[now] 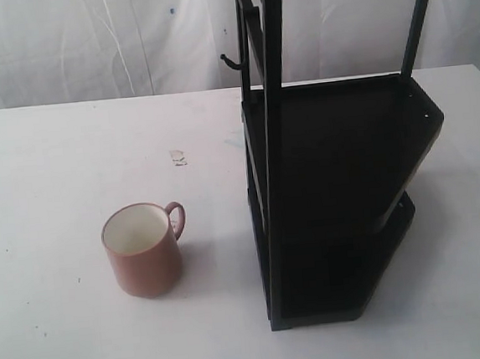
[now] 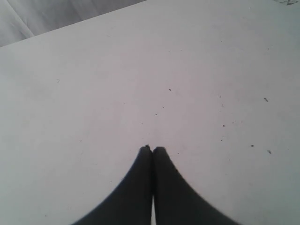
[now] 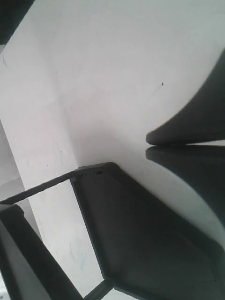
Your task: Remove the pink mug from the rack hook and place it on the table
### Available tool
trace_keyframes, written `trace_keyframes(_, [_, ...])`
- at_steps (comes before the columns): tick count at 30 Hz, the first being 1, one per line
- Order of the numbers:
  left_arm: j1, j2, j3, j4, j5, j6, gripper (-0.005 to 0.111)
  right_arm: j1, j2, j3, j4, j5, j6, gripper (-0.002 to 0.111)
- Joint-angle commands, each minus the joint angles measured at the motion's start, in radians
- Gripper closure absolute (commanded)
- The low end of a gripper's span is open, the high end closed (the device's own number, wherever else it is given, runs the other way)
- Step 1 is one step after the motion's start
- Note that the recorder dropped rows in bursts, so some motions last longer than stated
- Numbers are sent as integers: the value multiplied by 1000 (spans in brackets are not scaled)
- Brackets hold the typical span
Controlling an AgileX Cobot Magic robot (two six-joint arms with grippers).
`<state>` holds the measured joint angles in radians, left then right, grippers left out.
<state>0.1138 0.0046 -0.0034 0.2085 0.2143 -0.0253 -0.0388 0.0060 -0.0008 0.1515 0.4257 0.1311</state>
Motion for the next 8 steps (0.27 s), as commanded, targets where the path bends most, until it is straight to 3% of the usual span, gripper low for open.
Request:
trace_keyframes(1, [3,-5,3,1,-3,0,107,-2,-6,1,-10,-7,4,108])
trace_keyframes(8, [3,-5,3,1,-3,0,107,-2,-6,1,-10,-5,21,108])
